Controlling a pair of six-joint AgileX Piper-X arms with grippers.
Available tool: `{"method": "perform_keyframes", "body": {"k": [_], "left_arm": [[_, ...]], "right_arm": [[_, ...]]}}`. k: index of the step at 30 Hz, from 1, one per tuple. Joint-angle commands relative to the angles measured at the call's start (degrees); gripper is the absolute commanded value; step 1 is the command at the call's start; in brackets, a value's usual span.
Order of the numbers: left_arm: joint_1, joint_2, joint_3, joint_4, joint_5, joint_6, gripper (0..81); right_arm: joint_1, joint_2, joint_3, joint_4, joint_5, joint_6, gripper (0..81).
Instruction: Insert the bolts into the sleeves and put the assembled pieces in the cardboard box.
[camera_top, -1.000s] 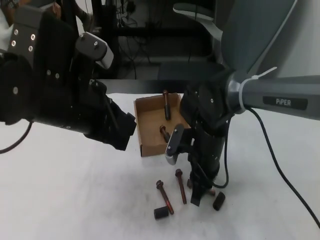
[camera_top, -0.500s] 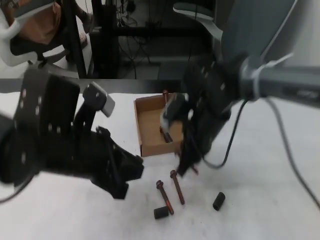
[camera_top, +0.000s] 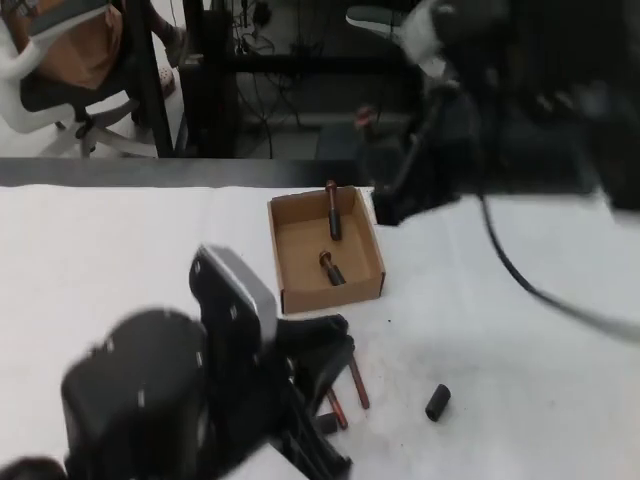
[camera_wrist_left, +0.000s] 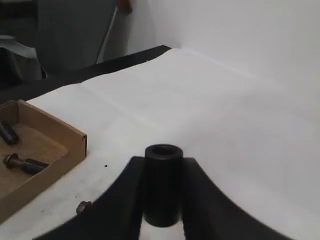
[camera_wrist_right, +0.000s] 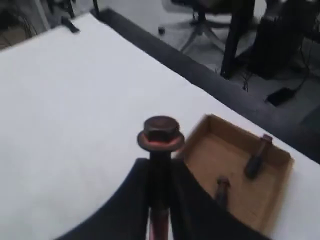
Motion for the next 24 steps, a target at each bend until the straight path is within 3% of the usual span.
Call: {"method": "perform_keyframes", "body": {"k": [1,6,12,24], "left_arm": [[-3.2,0.8,0.2,-3.3,-5.7,-0.6,1.8],[-3.1,3.5,0.2,-7.4,-8.1,-0.6,1.8],[-2.9,4.3,0.2,-11.9,-10.8,-4.0,1.8],[-3.3,4.3,0.2,-14.0,-9.4,-6.4,1.8]], "right_arm": [[2.9,-6.5,10.1,-15.0,-0.7,8.9,0.6],[8.1,-10.1,19.3,-28.9,0.0,14.7,0.6],[12.5,-10.1,21.0,-30.3,2.0,14.6,0.6],[13.2,-10.0,21.0,-30.3,8.8,8.6,0.6]]}}
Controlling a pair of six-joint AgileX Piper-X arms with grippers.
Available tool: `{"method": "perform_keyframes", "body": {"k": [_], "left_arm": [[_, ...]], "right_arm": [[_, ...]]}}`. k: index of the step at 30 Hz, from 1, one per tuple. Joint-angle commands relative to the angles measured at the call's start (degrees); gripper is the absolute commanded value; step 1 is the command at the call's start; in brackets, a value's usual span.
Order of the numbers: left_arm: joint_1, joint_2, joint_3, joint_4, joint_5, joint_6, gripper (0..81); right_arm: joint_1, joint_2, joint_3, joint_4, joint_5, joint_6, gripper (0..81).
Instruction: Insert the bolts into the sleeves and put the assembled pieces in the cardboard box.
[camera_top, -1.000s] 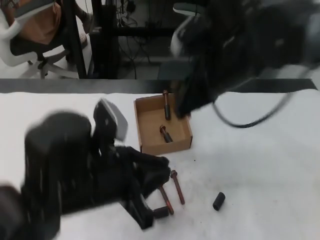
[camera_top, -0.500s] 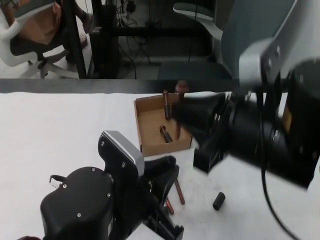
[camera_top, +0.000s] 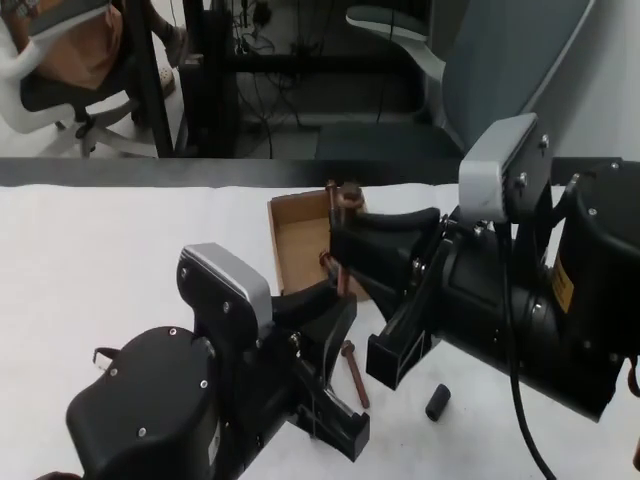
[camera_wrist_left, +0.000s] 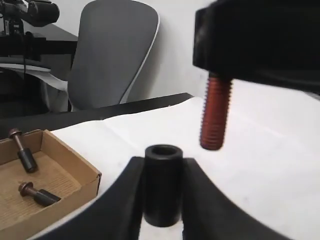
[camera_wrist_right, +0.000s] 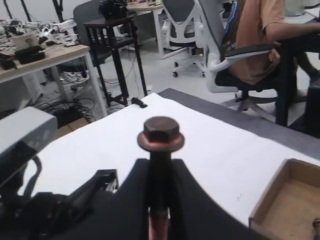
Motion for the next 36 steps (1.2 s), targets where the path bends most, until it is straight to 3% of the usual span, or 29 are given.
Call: {"method": "perform_keyframes", "body": {"k": [1,12,36], "left_arm": [[-0.3,0.0,0.0,-1.3,1.6,-1.2,1.8],[-0.5,0.0,0.0,-4.0,4.7,-3.7,1.8],[0.0,0.0,0.0,-4.0,1.2,1.7,1.8]], "right_arm": [[-0.1,-0.5,-0.3,-1.2,1.2,-1.6,0.6],[-0.1,2.1,-0.3,-1.2,1.2,-2.4,0.6],[0.0,2.1,-0.3,4.0,3.6,-1.8,0.6]]}}
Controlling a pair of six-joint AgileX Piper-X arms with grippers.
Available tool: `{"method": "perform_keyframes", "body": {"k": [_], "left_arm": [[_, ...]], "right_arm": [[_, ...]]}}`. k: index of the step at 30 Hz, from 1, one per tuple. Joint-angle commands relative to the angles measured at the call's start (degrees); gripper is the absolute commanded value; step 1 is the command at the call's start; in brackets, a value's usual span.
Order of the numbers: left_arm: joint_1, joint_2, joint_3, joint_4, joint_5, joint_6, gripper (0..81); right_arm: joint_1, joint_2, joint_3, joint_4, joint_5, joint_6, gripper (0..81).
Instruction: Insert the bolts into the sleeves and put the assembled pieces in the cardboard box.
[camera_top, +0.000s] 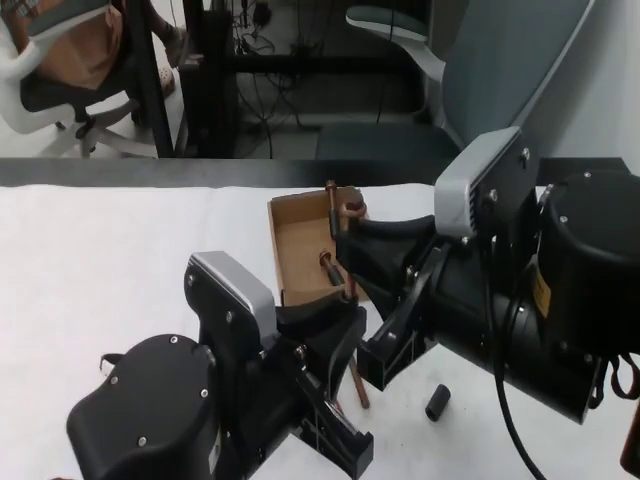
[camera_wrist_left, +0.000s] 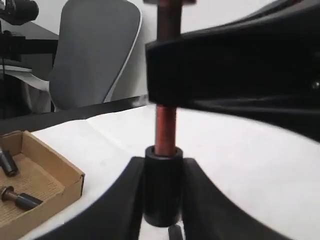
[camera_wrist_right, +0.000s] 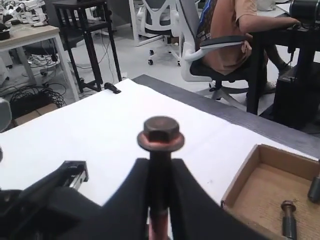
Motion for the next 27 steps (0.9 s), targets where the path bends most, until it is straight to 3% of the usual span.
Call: {"method": "perform_keyframes", "body": {"k": [1,9,10,12,15,20,23,27], "left_arm": [[0.4,-0.3,-0.6,-2.7,-1.6,1.1,1.8],[1.6,-0.3,-0.6,-4.0,-1.6,1.1,1.8],[1.7,-0.3,-0.6,-4.1,-1.6,1.1,1.8],[2.8,-0.3,-0.6,-3.9,-1.4,0.8,1.8],[4.2,-0.3,-0.6,-3.9,-1.1,0.8,1.8],[8.5,-0.3,-2.6,-1.0,1.0,0.4,1.8],[12.4,0.3,-7.5,12.0,4.8,-1.4,1.8],[17.3,4.7,-17.5,26.2,10.6,0.4,1.8]], "right_arm": [[0.0,0.3,-0.2,1.5,-0.6,0.9,0.6],[0.0,0.3,-0.2,2.9,-1.3,3.8,0.4],[0.0,0.3,-0.2,3.0,-1.2,4.6,3.6],[0.0,-0.5,-0.2,3.2,0.0,6.7,23.5],[-0.1,-2.8,-0.5,5.2,7.3,14.7,68.0],[-0.1,-7.1,-1.7,19.5,18.2,26.4,70.0],[-0.1,-8.0,-2.8,33.3,24.2,35.1,62.7],[-1.2,-5.5,-2.7,43.0,27.8,37.6,70.0]]}}
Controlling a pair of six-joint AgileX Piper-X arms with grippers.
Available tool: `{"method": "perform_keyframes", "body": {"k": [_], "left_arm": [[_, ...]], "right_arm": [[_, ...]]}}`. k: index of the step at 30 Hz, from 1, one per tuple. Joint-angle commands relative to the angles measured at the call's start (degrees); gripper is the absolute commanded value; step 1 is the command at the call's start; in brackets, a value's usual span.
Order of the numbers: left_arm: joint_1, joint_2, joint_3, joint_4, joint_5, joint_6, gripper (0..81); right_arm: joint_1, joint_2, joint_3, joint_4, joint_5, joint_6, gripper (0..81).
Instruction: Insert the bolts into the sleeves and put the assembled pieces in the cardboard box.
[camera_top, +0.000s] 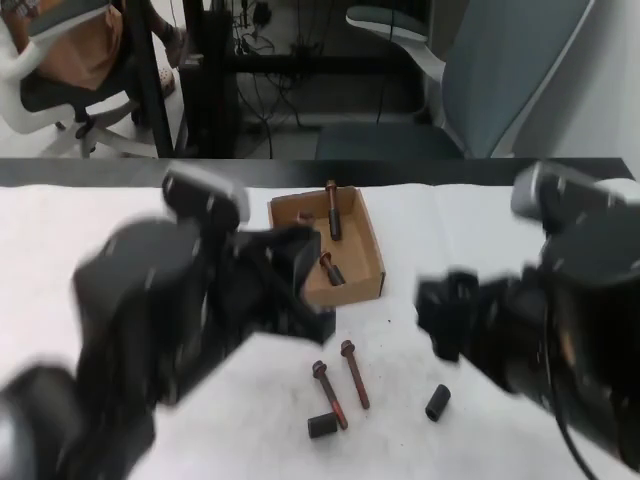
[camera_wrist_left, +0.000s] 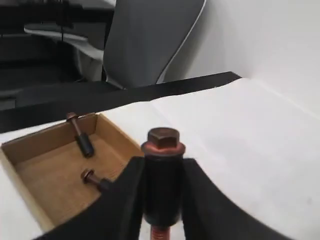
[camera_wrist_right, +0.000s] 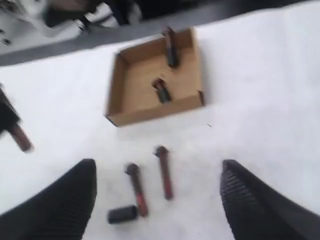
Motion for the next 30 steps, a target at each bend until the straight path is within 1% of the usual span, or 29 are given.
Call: {"method": "perform_keyframes", "body": {"k": [1,4,6,9,12,13,15,16,19,22,26,28,30], "left_arm": [[3.4,3.8,-8.2,8.4,4.0,1.5,1.8],[5.8,9.7,-15.8,12.8,5.2,1.5,1.8],[7.0,13.8,-21.1,16.6,5.7,1.5,1.8],[8.0,18.7,-27.5,21.1,6.6,3.7,1.8],[8.5,22.9,-32.4,21.8,6.7,7.5,1.8],[8.9,24.3,-33.6,21.8,6.7,7.8,1.8],[9.4,27.2,-35.8,21.8,6.7,7.7,1.8],[9.6,28.3,-36.4,21.8,6.7,7.7,1.8],[10.2,31.8,-37.7,21.8,6.7,7.8,1.8],[10.6,34.7,-38.1,21.8,6.7,10.0,1.8],[11.2,37.6,-38.6,21.8,7.6,13.2,0.6],[11.4,38.9,-39.2,20.7,9.7,13.4,9.4],[11.6,39.7,-39.6,20.1,9.7,13.3,22.4]], "right_arm": [[-1.3,2.6,-0.4,7.8,3.0,2.5,70.0],[-3.9,6.8,-0.4,10.9,-1.4,6.5,70.0],[-6.1,10.0,-0.4,13.1,-5.4,11.5,70.0],[-8.7,14.2,-0.4,12.6,-9.7,15.6,70.0],[-10.0,17.7,-0.4,7.8,-10.2,15.6,70.0],[-10.5,18.8,-0.4,6.2,-10.2,15.6,66.8],[-11.4,21.2,-0.4,1.8,-10.9,15.6,57.5],[-11.7,22.2,-0.5,0.3,-11.3,15.6,55.4],[-13.0,26.1,-1.2,-2.3,-13.4,15.6,56.4],[-14.0,30.0,-2.7,-2.2,-13.8,15.5,58.2],[-15.1,34.8,-6.1,-2.9,-14.3,13.6,58.2],[-15.4,36.7,-8.0,-2.9,-13.7,12.8,58.2],[-15.6,38.5,-9.7,-2.2,-13.9,12.6,54.5]]}}
